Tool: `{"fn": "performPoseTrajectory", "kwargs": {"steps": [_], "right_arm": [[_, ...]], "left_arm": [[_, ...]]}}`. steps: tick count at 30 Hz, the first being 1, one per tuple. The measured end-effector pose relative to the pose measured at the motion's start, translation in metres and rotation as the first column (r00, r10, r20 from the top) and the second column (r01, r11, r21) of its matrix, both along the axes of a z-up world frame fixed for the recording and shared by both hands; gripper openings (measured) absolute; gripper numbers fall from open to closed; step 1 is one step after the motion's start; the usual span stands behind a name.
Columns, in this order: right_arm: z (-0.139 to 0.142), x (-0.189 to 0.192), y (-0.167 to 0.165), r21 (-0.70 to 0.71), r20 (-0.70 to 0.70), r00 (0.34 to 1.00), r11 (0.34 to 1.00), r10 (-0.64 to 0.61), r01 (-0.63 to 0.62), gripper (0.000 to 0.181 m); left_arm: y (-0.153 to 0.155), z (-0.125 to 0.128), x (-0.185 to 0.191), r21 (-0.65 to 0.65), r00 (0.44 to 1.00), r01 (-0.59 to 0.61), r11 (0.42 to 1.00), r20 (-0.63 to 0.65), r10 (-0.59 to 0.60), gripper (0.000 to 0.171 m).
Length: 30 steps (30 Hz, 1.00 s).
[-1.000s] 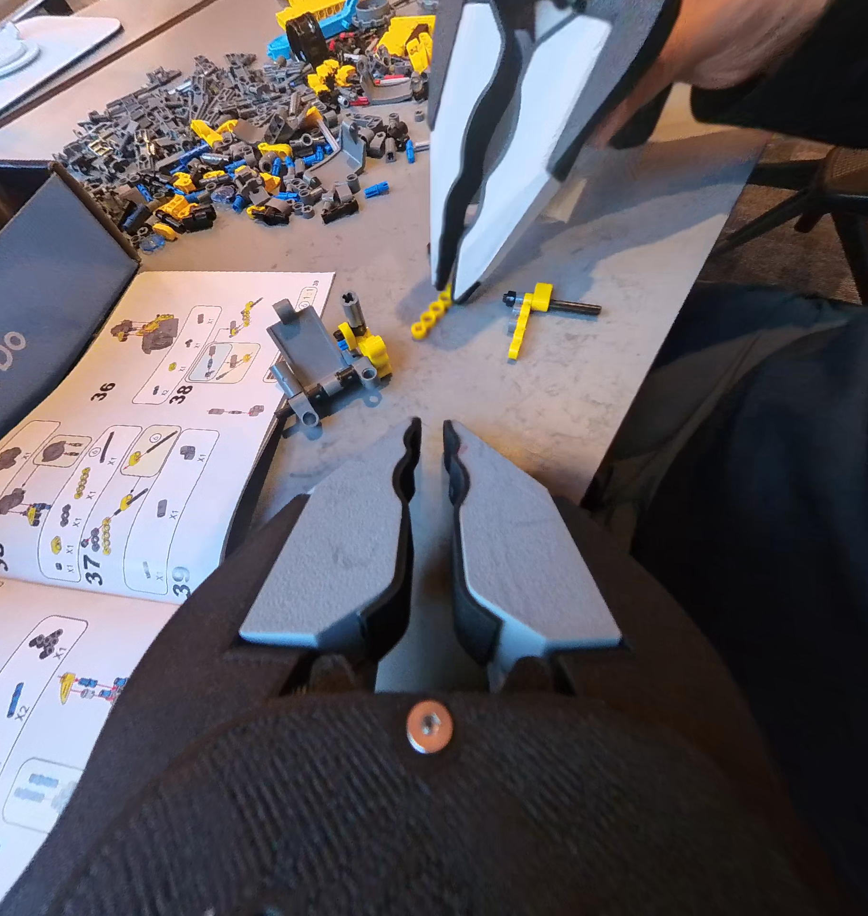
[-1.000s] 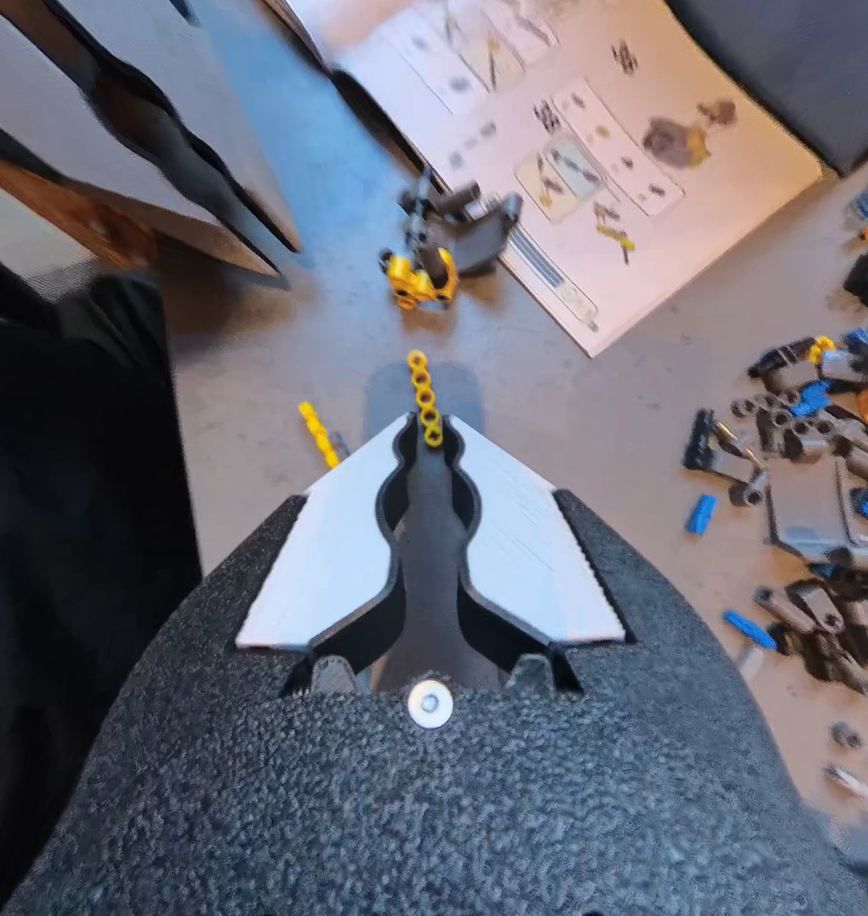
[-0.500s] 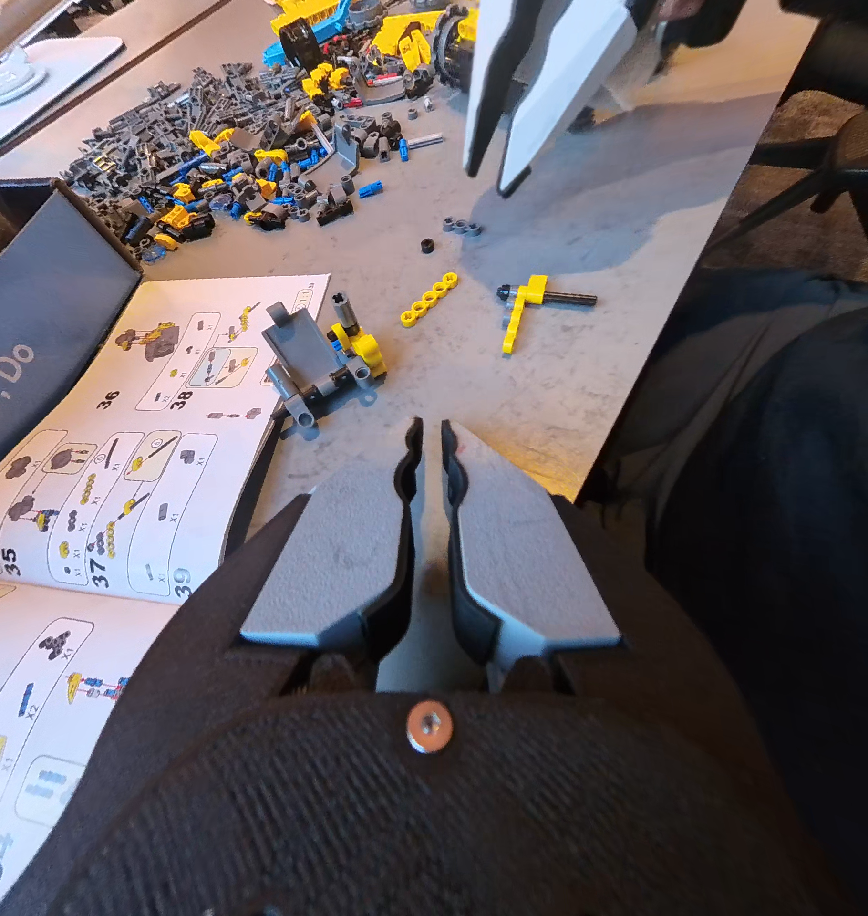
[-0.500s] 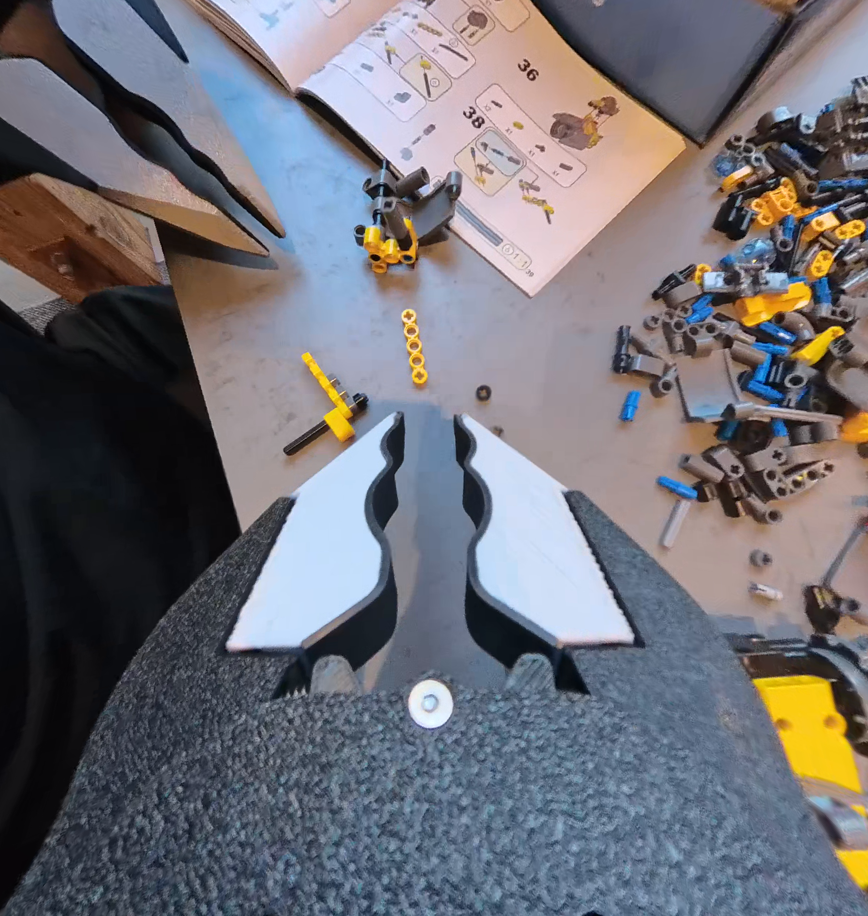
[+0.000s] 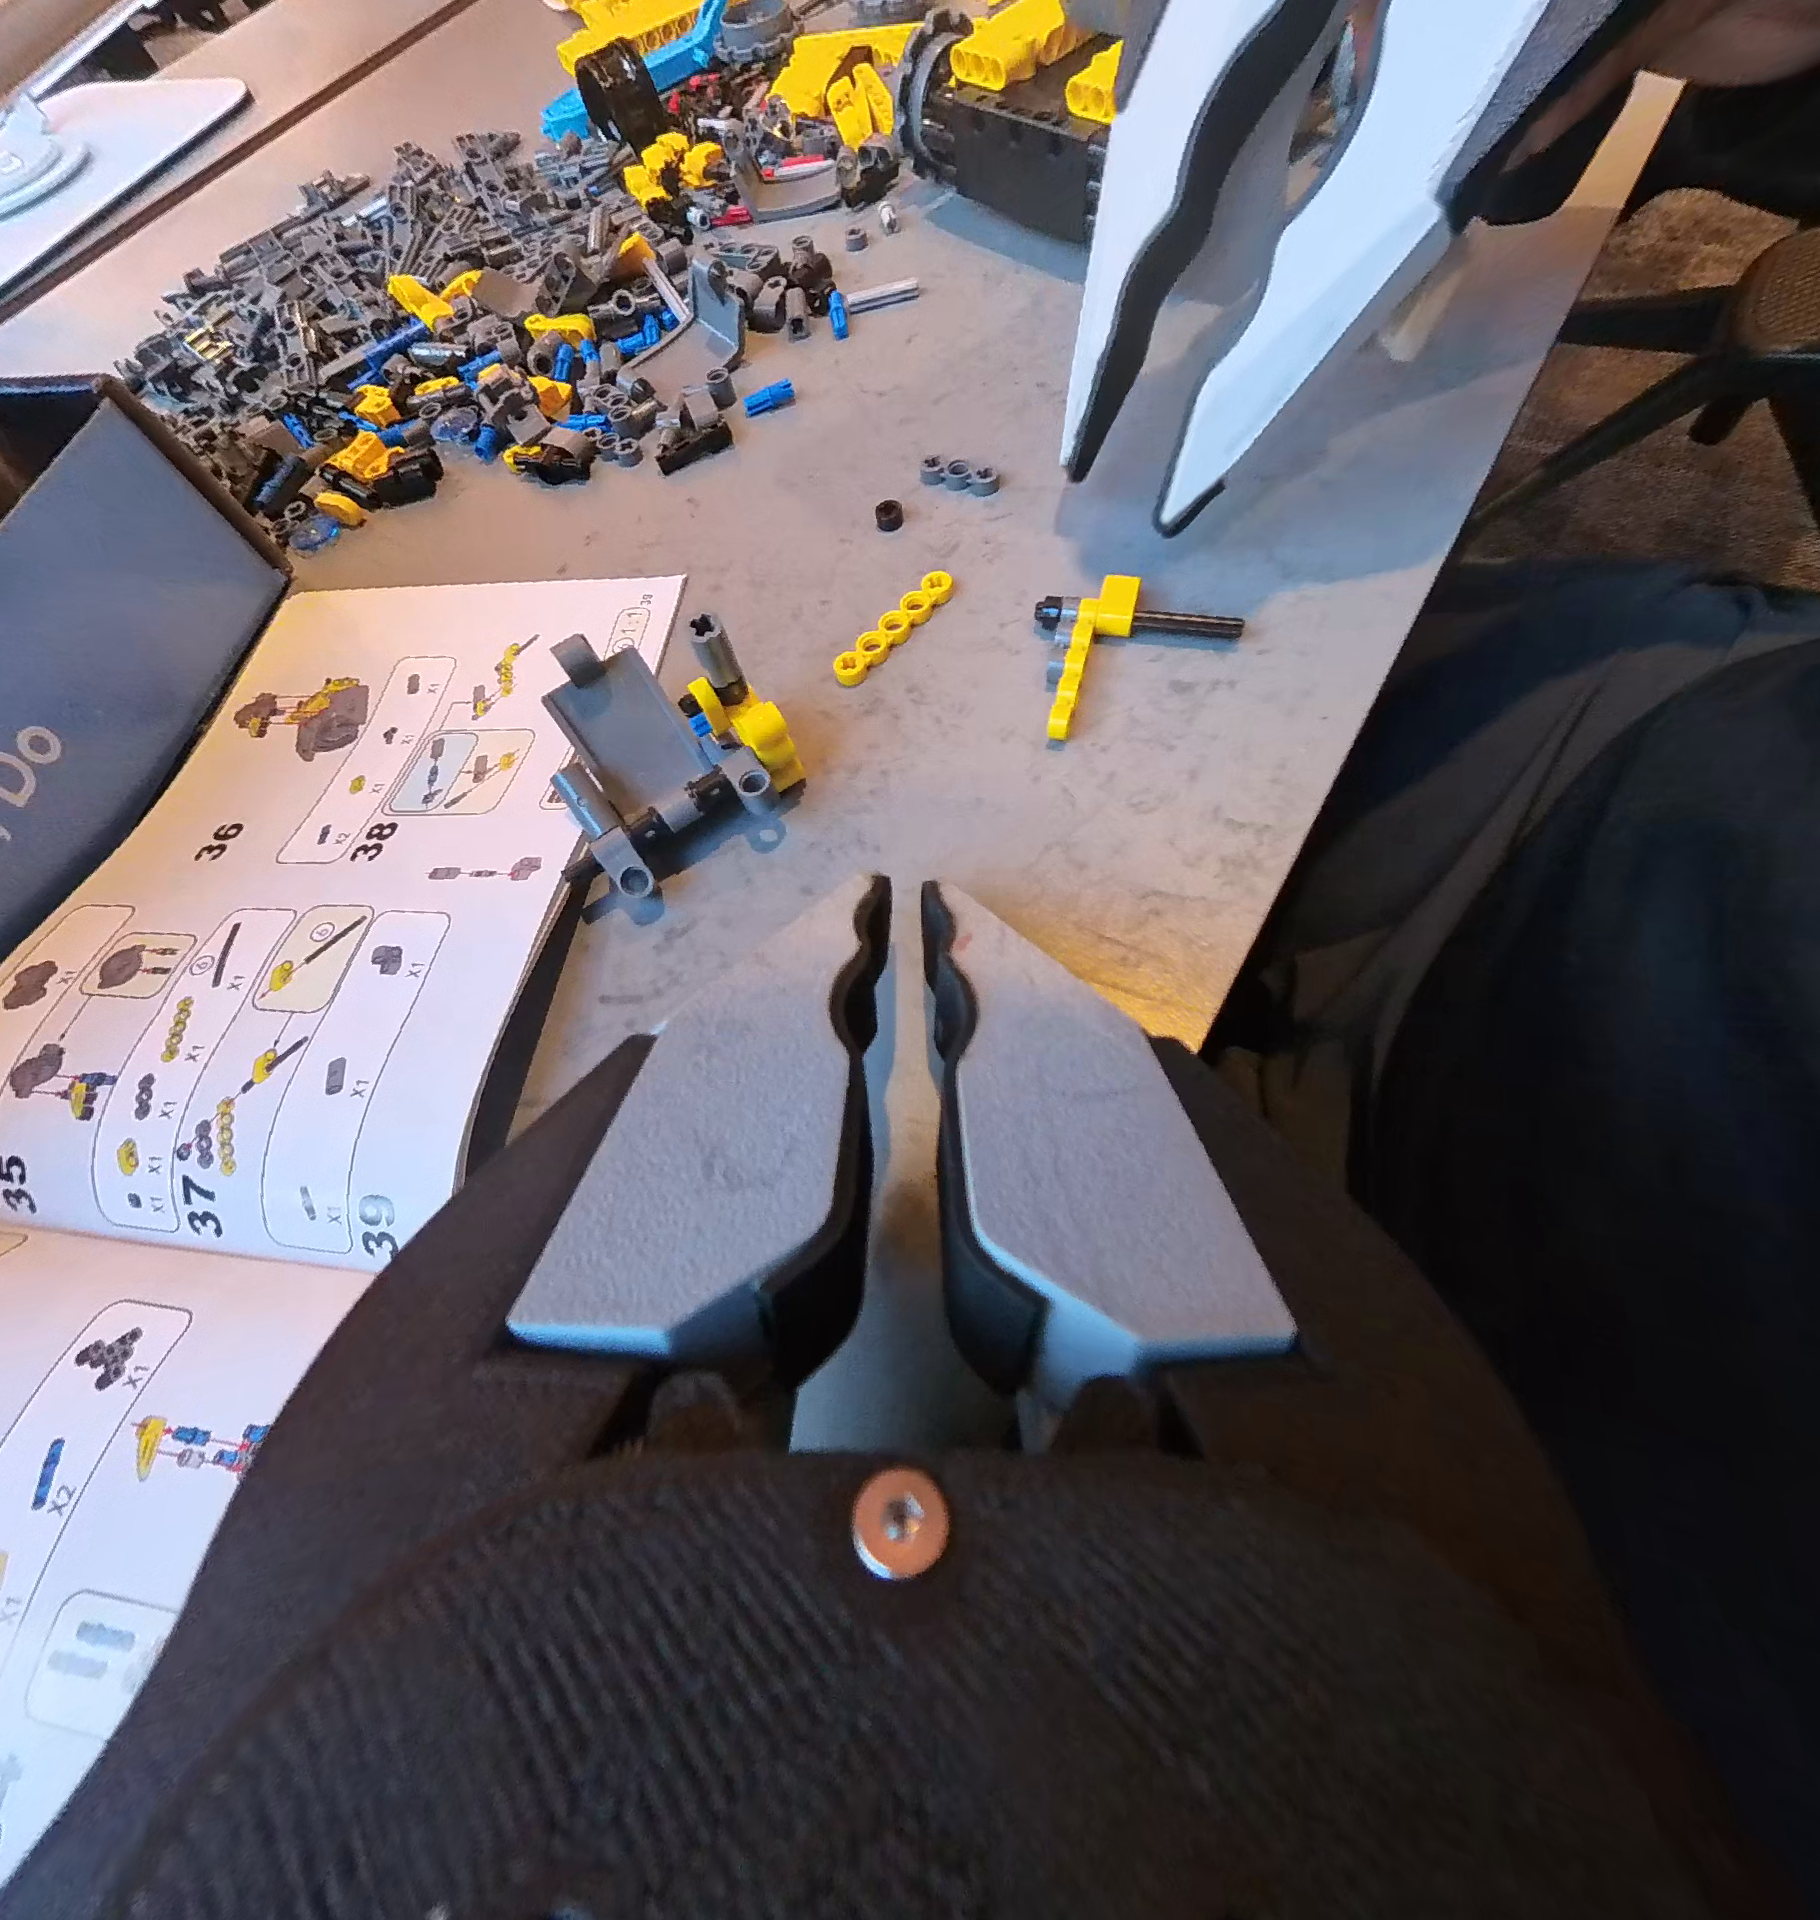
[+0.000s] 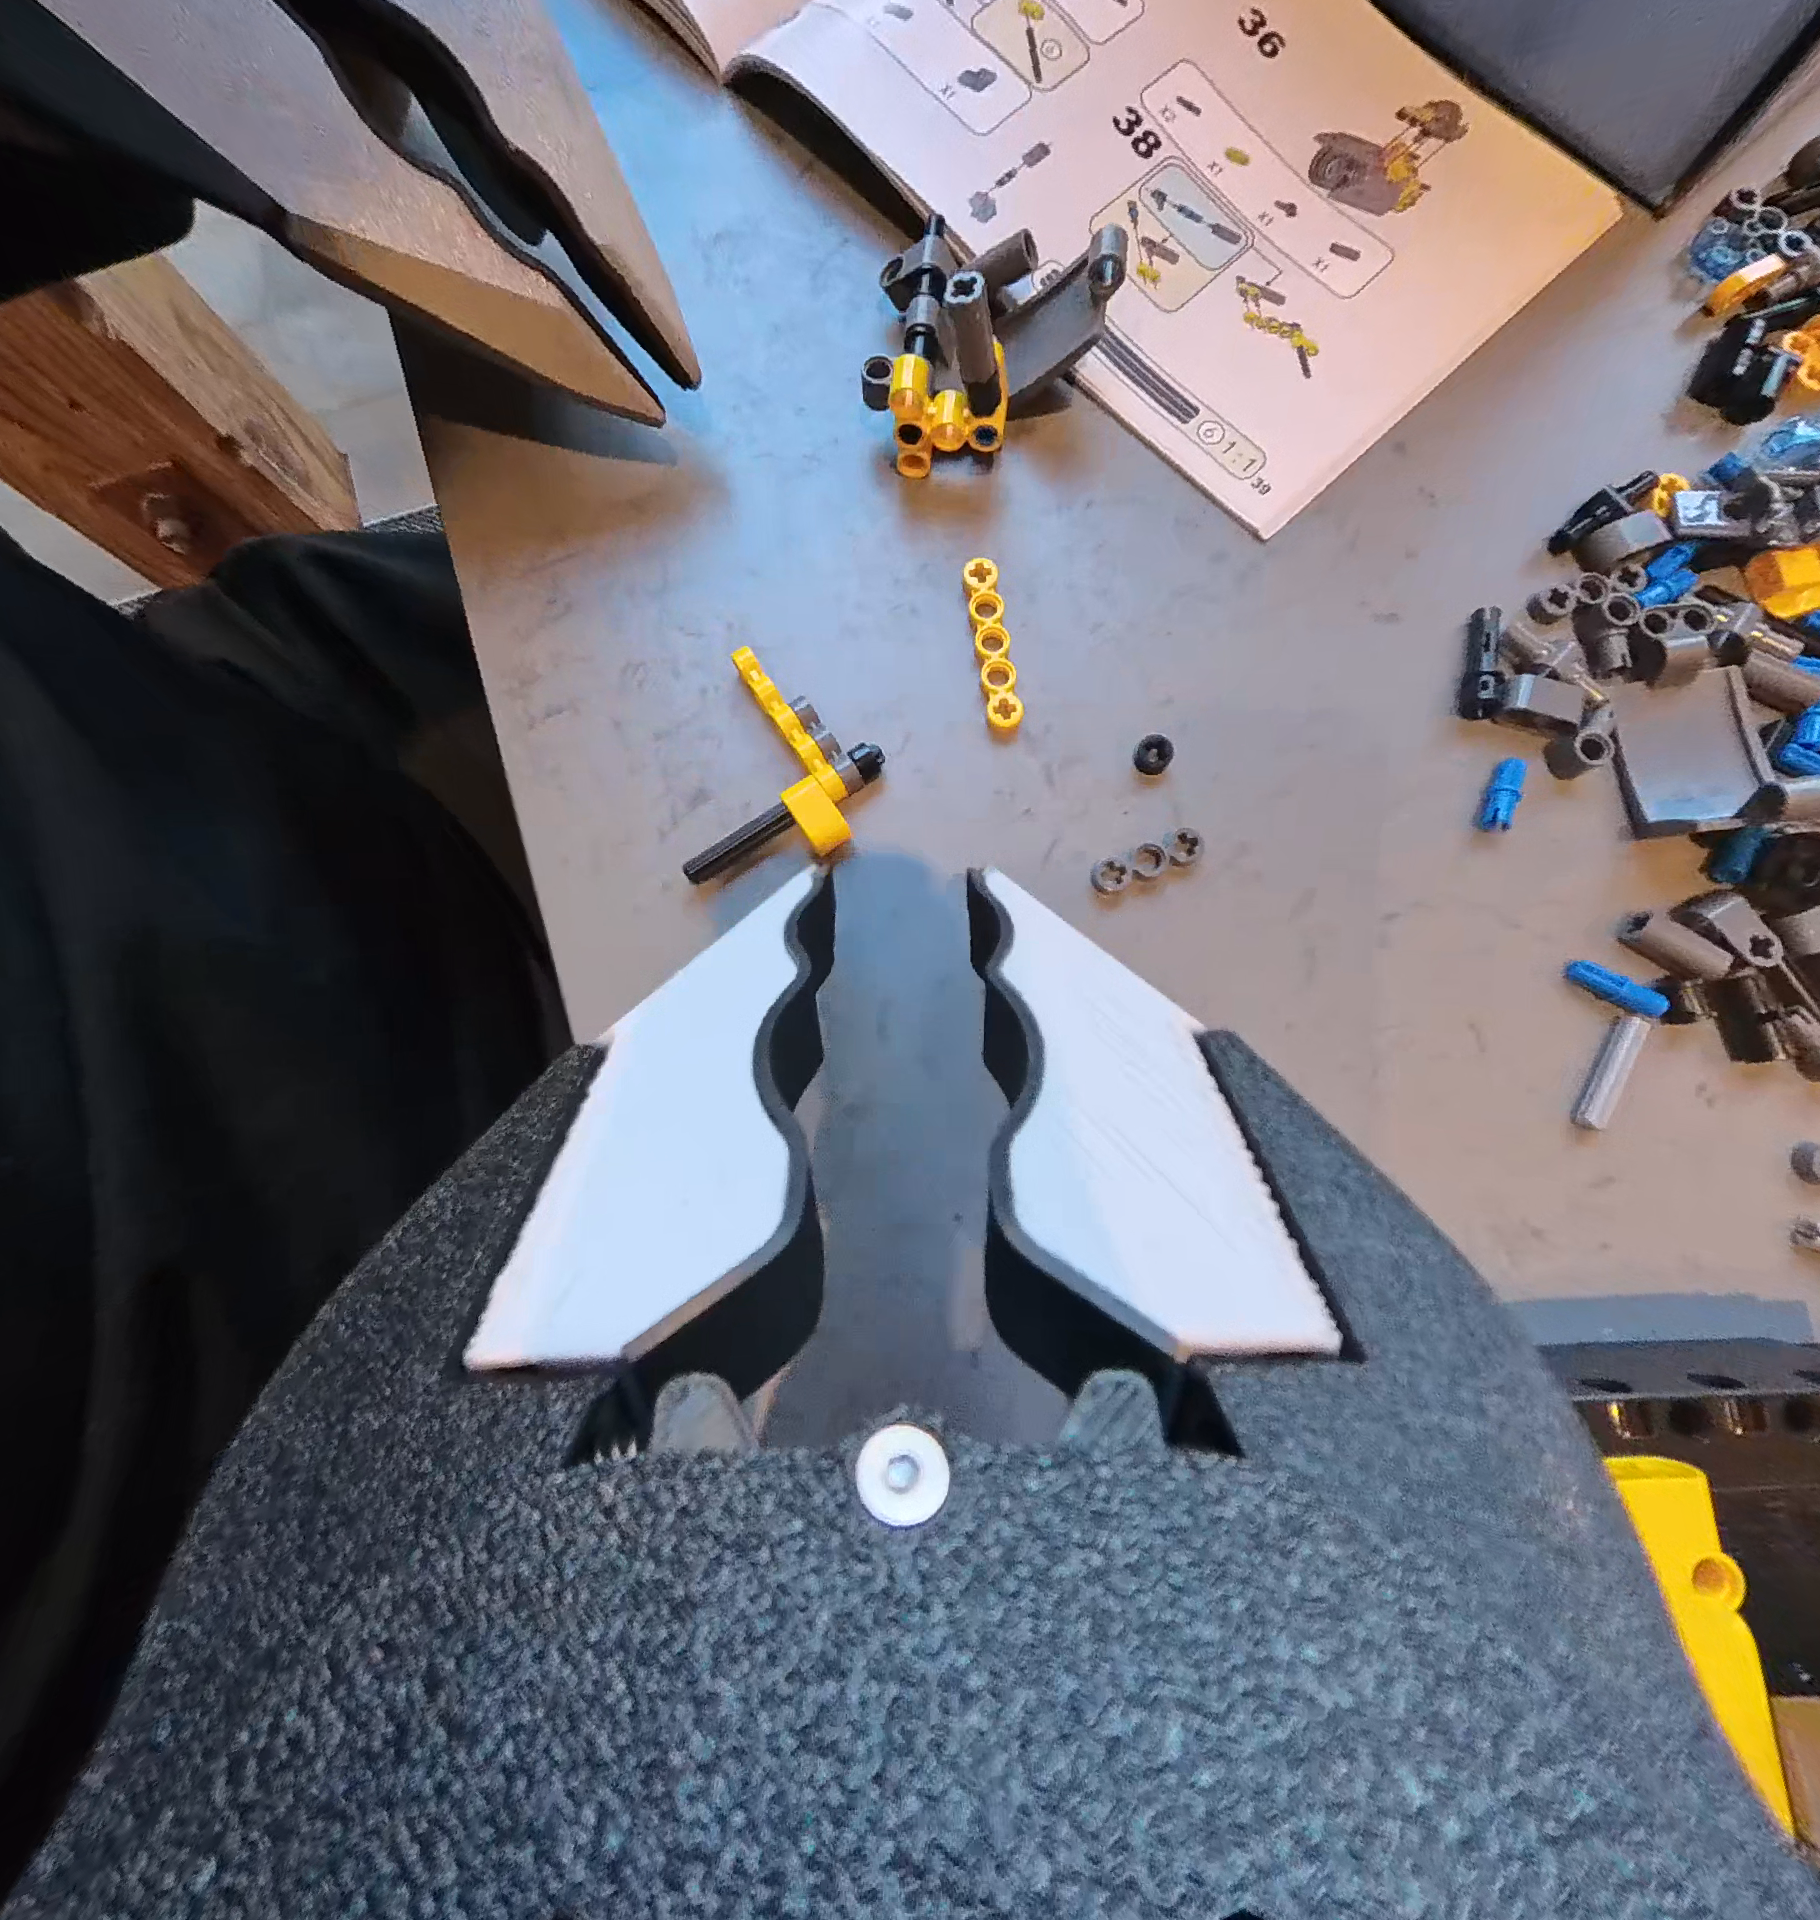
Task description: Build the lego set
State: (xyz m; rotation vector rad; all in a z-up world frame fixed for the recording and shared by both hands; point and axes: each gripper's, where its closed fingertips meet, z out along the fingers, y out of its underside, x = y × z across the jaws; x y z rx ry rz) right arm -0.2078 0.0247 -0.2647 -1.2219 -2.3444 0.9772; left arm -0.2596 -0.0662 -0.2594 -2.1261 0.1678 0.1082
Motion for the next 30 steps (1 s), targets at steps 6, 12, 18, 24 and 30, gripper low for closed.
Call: {"fn": "performPoseTrajectory", "kwargs": {"steps": [6,12,18,24,30], "right_arm": [[0.001,-0.005,-0.003,-0.016,-0.035,0.999,1.0,0.006,-0.006,0.025],[0.003,-0.008,-0.008,-0.039,-0.088,0.996,0.999,0.015,-0.019,0.025],[0.001,-0.005,-0.007,-0.022,-0.095,0.995,0.999,0.029,-0.031,0.026],[0.006,-0.002,0.002,-0.02,-0.116,0.993,1.0,-0.009,0.006,0.026],[0.011,0.003,0.021,-0.009,-0.123,0.988,0.996,-0.089,0.089,0.025]], "left_arm": [[0.0,0.0,0.0,0.0,1.0,0.003,1.0,0.005,-0.003,0.003],[0.0,0.001,0.0,0.003,1.0,0.002,1.0,0.016,-0.002,0.002],[0.001,0.001,-0.001,0.001,0.999,-0.003,1.0,0.034,0.003,0.001],[0.001,0.001,-0.001,0.001,1.0,-0.004,1.0,0.027,0.004,0.0],[0.001,0.0,-0.001,-0.001,1.0,-0.005,1.0,0.019,0.005,0.0]]}}
